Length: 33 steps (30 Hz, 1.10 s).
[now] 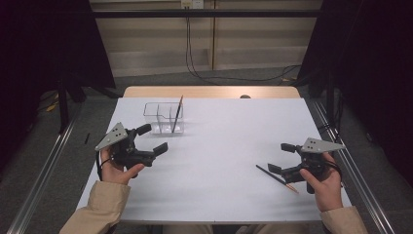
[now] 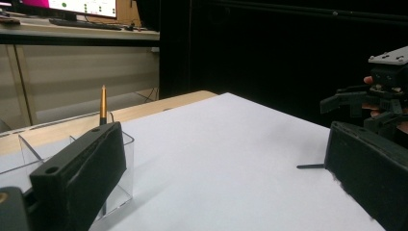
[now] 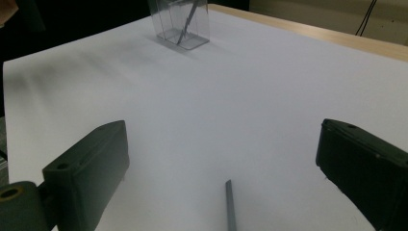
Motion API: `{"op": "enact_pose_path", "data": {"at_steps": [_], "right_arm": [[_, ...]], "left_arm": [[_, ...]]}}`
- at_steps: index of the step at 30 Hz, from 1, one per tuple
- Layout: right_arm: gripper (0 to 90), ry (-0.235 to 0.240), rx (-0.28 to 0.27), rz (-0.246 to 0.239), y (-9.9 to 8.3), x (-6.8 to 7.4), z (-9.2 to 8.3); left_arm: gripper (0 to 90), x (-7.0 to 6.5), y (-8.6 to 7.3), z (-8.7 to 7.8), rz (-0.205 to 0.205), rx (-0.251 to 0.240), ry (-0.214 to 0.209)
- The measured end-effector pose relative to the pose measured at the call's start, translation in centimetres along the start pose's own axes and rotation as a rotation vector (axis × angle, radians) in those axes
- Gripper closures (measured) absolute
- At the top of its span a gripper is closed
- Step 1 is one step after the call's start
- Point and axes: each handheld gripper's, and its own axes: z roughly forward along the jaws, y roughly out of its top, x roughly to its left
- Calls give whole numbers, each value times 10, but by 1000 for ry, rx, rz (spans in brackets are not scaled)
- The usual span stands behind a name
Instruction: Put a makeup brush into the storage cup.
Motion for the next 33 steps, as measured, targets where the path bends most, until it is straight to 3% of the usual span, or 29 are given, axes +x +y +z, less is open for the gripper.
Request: {"op": "enact_pose_path", "data": {"at_steps": [14, 23, 33], "right_arm": [[52, -53, 163, 3, 4, -3, -2], [53, -63, 308, 15, 1, -6, 0], [50, -77, 434, 23, 2, -8, 1]], "left_arm": [[7, 2, -2, 0, 20, 21, -3], [10, 2, -3, 1, 30, 28, 3], [10, 1, -2, 1, 33, 31, -2]]}}
